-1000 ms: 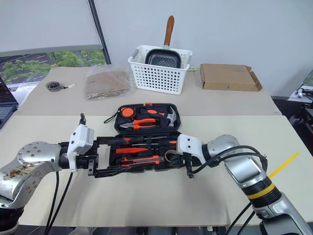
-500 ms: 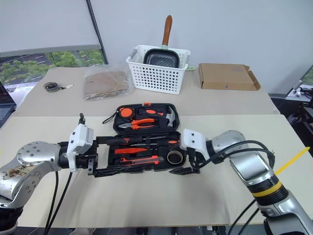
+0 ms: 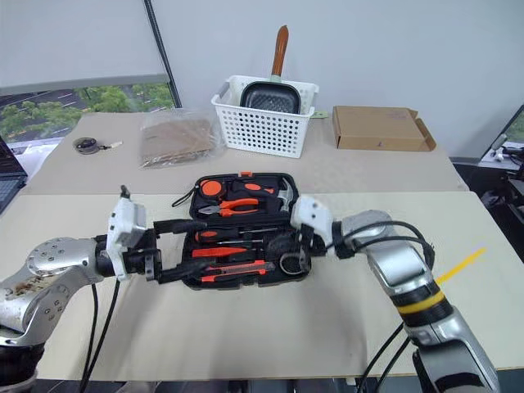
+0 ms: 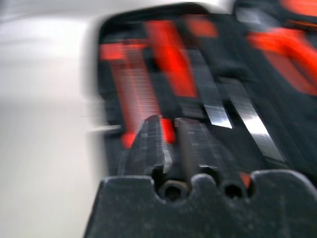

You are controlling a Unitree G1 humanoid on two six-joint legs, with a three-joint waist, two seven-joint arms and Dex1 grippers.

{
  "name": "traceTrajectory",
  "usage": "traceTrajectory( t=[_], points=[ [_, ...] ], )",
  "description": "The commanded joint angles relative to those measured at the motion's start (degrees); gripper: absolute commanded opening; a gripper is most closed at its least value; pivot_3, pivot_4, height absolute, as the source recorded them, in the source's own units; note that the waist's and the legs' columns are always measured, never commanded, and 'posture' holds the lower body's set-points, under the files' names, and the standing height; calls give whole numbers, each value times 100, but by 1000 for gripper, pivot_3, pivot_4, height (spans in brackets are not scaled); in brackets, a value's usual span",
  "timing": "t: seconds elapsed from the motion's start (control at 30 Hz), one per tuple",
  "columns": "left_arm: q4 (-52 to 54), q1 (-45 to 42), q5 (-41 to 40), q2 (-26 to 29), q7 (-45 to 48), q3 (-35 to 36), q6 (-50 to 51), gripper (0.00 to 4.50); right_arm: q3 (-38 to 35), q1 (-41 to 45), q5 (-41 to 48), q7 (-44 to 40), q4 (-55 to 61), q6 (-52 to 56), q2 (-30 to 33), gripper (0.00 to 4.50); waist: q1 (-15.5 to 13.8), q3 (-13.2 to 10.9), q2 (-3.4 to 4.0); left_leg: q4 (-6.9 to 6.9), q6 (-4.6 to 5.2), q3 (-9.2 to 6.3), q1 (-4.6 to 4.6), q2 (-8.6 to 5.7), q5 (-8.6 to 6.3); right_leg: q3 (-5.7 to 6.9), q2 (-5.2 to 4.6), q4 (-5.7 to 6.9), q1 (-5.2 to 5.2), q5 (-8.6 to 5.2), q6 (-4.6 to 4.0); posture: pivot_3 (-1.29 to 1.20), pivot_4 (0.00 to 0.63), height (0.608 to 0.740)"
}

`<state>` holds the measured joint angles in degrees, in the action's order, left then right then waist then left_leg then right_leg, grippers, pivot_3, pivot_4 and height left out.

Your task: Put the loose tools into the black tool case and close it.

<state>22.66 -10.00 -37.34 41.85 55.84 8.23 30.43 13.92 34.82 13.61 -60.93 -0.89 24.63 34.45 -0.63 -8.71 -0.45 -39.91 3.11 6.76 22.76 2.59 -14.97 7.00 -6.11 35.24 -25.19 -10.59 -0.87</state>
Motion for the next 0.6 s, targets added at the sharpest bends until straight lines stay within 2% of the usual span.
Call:
traceTrajectory(
  t=[0.03, 0.13, 0.23, 0.3, 0.6],
  points=[
    [-1059, -371, 323, -248, -470, 263, -323, 4500, -557, 800, -215, 816, -1767, -507, -439, 633, 5, -2, -3, 1, -7, 0, 5, 0, 6, 2, 1, 2, -6, 4, -6, 0, 150, 700],
    [-1888, -690, 552, -328, -633, 269, -421, 4500, -661, 1233, -304, 913, -2827, -697, -653, 633, 17, -6, -10, 4, -16, 2, -6, 1, 16, 0, 8, 16, -4, 6, -11, 0, 150, 700],
    [-2859, -1202, 665, -417, -776, 304, -346, 4500, -886, 1689, -293, 1207, -3889, -712, -935, 1335, 17, -6, -10, 12, -17, 2, 1, 8, 21, 2, 15, 19, -13, 4, -20, 0, 150, 700],
    [-3312, -1470, 649, -455, -755, 323, -244, 4500, -1036, 1928, -276, 1347, -4424, -719, -1079, 1964, 37, -7, -11, 10, -30, 3, 10, 8, 30, 3, 15, 22, -19, 5, -22, 0, 150, 700],
    [-4904, -2476, 933, -682, -899, 232, -82, 4500, -1540, 2577, -213, 1602, -5709, -619, -1421, 1964, 149, -7, -11, 10, -44, 13, 18, -9, 38, -1, -9, 52, -19, 15, -33, 0, 150, 700]
  ],
)
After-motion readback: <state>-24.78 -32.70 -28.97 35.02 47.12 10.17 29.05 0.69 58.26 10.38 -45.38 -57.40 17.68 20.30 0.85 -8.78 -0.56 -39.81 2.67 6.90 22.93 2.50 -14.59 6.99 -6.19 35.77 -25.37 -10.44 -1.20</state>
